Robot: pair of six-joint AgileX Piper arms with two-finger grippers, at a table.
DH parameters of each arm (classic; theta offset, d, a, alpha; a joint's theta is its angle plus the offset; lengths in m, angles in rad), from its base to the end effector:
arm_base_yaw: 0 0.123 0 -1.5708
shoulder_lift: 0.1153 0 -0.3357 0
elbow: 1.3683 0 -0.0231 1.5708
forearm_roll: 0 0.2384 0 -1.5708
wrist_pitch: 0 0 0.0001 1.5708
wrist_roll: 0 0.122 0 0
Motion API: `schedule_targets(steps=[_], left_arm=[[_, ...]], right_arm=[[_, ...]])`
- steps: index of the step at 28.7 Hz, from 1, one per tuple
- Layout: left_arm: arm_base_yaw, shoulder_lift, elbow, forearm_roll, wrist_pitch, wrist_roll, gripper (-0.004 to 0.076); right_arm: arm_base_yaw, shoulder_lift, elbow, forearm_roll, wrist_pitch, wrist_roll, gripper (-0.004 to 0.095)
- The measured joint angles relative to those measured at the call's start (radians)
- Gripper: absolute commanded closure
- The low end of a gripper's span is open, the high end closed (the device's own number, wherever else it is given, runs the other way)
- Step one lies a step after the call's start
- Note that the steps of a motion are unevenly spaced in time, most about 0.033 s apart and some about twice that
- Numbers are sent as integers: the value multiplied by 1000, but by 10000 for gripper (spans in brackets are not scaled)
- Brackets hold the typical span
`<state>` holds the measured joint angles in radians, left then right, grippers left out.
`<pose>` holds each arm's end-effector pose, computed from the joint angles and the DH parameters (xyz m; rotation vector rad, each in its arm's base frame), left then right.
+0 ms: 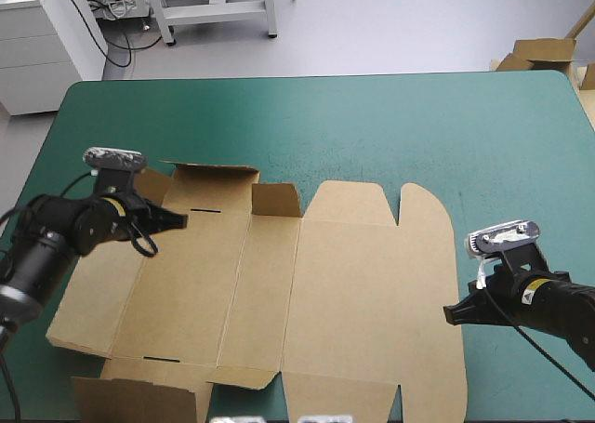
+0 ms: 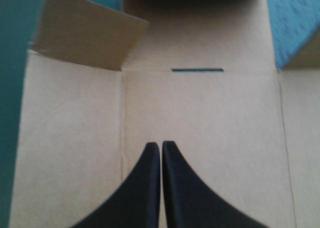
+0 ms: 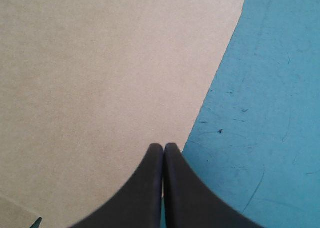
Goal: Fold the box
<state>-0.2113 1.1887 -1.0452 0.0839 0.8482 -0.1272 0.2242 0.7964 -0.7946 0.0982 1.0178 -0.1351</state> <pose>0.2227 -0.0399 0.3608 0.1455 2.4673 -0.0440 0.0977 0.0327 0.3342 -0.4178 2.4687 0.1628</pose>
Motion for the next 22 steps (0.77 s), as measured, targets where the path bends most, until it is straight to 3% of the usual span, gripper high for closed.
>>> schedule_targets(steps=[5,11,22], left_arm=[[250,87,-128,-119,21,71,731],[576,114,-172,-185,142,138,731],[980,114,-172,-356,347,541,731]], right_arm=[[0,0,0,0,0,-21,929],[0,0,0,0,0,-30,929],[0,0,0,0,0,-34,929]])
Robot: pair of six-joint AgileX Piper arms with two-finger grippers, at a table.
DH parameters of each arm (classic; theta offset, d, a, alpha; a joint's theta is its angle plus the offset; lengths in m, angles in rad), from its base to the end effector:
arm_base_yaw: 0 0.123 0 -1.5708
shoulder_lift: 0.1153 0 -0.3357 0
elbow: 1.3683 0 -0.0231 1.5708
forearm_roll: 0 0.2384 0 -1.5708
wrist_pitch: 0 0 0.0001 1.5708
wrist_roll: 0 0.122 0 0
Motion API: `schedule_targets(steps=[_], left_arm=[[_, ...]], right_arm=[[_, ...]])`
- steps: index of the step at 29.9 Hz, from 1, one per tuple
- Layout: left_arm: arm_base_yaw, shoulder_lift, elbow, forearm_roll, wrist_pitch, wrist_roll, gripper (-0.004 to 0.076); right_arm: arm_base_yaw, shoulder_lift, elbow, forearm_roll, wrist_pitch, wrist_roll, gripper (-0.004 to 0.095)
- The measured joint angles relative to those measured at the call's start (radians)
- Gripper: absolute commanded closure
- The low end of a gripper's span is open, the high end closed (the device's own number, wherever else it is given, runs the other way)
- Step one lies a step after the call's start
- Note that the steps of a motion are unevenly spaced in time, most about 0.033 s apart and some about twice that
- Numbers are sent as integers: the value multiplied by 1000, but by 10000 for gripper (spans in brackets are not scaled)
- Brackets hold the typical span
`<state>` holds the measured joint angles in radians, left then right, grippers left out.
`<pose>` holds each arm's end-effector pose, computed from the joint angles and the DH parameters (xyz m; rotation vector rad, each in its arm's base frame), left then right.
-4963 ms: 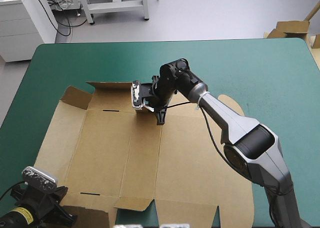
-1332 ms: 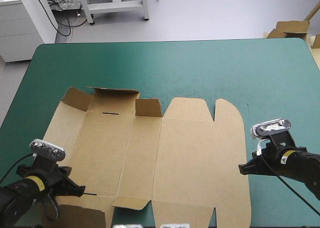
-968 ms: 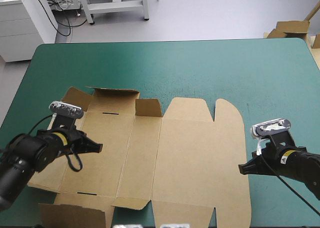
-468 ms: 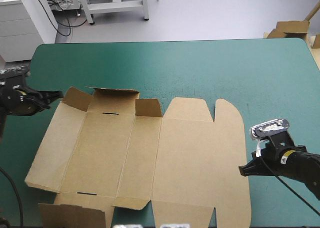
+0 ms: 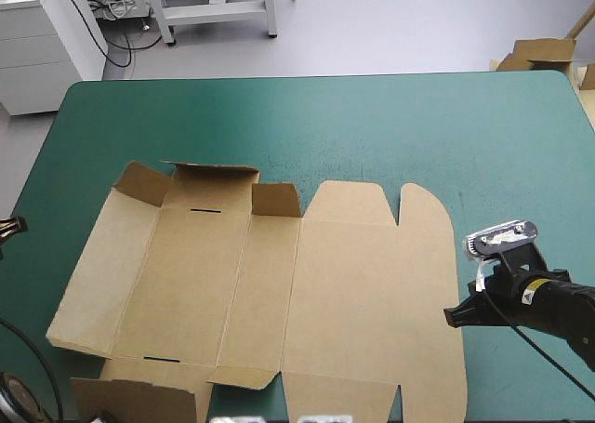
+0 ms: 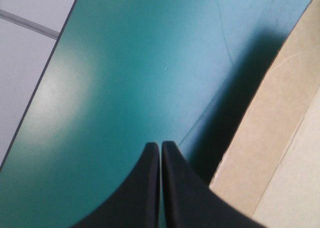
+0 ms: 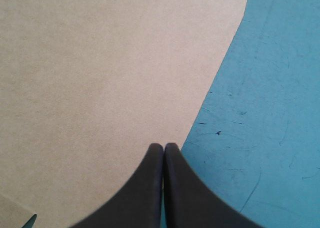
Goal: Fold the box
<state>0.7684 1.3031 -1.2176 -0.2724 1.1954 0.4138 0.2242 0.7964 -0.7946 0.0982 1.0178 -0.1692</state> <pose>0.1882 0.1394 0.3690 -0.5409 2.6252 -0.0201 0.0977 0.0327 0.3342 -0.4596 2.4600 0.1487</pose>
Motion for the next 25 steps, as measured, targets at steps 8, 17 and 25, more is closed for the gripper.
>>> schedule_targets(steps=[8,17,25], left_arm=[[42,0,0,-17,20,69,570],[43,0,50,-45,40,107,15],[43,7,174,-134,37,150,16]], right_arm=[[0,0,0,0,-1,-12,929],[0,0,0,0,-1,-36,929],[0,0,0,-5,-4,-43,929]])
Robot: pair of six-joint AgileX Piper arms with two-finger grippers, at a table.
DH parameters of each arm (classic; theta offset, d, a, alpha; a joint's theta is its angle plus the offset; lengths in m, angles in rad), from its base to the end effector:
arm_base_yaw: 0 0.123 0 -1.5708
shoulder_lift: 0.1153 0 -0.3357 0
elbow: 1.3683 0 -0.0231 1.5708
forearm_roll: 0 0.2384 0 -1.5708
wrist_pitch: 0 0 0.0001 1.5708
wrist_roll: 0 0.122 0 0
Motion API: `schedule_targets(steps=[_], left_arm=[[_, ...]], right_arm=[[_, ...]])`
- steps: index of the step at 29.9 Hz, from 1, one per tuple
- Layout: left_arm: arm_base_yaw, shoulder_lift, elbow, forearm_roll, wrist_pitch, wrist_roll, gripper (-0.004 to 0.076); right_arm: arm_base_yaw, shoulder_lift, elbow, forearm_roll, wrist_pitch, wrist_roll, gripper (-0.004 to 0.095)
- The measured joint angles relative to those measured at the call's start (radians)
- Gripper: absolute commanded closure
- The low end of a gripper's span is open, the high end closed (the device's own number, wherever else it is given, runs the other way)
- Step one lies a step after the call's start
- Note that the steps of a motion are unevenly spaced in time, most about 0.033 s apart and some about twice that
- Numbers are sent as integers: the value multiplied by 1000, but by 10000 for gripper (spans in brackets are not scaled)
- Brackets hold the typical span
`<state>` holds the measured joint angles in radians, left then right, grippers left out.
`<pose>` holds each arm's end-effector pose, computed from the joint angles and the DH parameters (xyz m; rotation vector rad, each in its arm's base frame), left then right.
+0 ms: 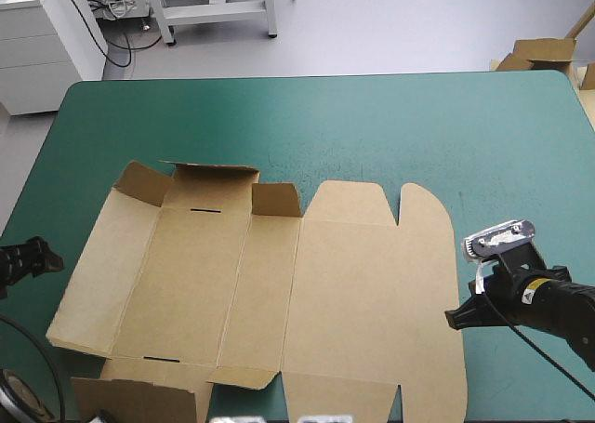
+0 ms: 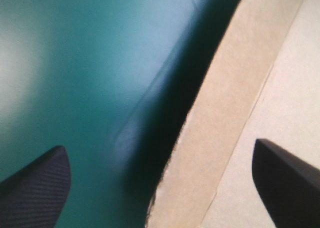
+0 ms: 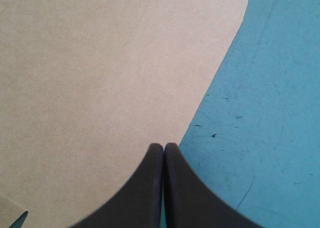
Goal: Fold the box
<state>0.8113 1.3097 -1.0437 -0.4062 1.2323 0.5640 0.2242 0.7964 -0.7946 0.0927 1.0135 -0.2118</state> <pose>0.1782 0.1216 0.3242 -0.4838 2.7137 -0.2850 0.0983 0.0322 0.3345 -0.5122 2.4441 0.1238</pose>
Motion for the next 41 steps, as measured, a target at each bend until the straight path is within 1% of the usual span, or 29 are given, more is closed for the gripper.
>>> schedule_targets(steps=[5,13,19,26,28,31,34,38,41], left_arm=[[1,46,100,-92,-5,143,16],[1,110,119,-161,-21,259,16],[-25,125,119,-172,-26,290,16],[-161,125,119,-141,-25,293,19],[-193,125,119,-131,-25,288,42],[-222,125,121,-108,-26,269,104],[-234,125,147,-104,-28,262,162],[-250,125,197,-96,-27,260,213],[-250,125,201,-96,-28,260,262]], right_arm=[[0,0,0,-2,-4,0,929],[0,0,0,-2,-4,0,929],[0,0,0,-3,-12,0,929],[0,0,0,-6,-12,0,929],[0,0,0,-6,-12,0,930],[0,0,0,-6,-12,0,929],[0,0,0,-6,-12,0,929],[0,0,0,-7,-12,-1,929],[0,0,0,-7,-12,-1,929]])
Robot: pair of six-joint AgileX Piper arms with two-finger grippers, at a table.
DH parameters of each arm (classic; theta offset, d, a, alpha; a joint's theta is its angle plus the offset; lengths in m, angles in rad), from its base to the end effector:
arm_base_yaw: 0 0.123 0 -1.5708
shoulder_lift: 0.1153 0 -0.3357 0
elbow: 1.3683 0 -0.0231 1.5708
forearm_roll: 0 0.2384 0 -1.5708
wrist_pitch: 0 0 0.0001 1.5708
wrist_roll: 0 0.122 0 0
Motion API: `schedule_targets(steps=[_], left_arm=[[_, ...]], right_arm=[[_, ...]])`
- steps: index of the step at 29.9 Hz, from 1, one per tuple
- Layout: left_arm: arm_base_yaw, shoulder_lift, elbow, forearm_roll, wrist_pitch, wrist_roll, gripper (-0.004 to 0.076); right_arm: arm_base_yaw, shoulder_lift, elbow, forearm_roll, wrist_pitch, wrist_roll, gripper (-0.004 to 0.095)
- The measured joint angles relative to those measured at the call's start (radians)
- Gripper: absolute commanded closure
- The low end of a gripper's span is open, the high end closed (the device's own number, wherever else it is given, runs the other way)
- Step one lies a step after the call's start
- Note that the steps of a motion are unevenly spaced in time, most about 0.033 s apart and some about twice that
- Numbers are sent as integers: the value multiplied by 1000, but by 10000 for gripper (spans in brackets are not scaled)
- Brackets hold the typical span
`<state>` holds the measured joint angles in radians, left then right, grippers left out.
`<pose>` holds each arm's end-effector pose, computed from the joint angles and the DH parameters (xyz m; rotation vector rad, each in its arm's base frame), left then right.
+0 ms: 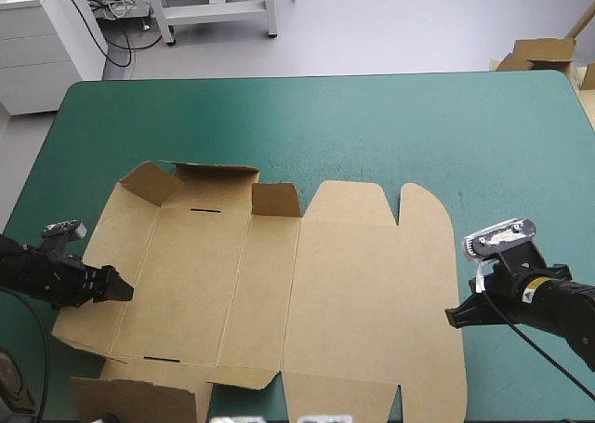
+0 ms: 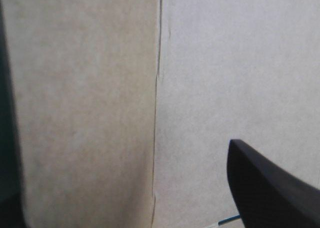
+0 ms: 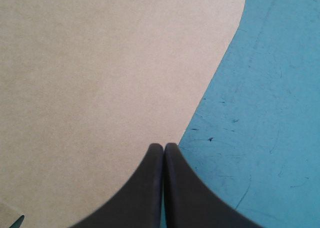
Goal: Fold the box
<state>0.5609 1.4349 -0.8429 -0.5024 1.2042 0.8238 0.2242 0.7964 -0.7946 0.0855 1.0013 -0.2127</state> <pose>0.2009 0.0614 0.2550 0.0673 2.8853 -0.6418 0.0996 0.0317 0.3353 -0.5123 2.4319 0.1138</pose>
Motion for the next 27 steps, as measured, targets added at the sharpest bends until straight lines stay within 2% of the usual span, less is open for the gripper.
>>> schedule_targets(steps=[3,8,11,23,27], left_arm=[[0,0,0,0,0,0,366],[0,-1,1,0,0,0,623],[0,-1,2,0,0,2,730],[0,-1,3,6,0,2,731],[-19,-1,-45,38,10,-17,731]], right_arm=[[0,0,7,0,-3,0,929],[0,0,27,0,-6,0,929],[0,0,32,0,-6,0,929],[0,0,33,0,-6,-2,929],[0,0,33,-1,-5,-2,929]])
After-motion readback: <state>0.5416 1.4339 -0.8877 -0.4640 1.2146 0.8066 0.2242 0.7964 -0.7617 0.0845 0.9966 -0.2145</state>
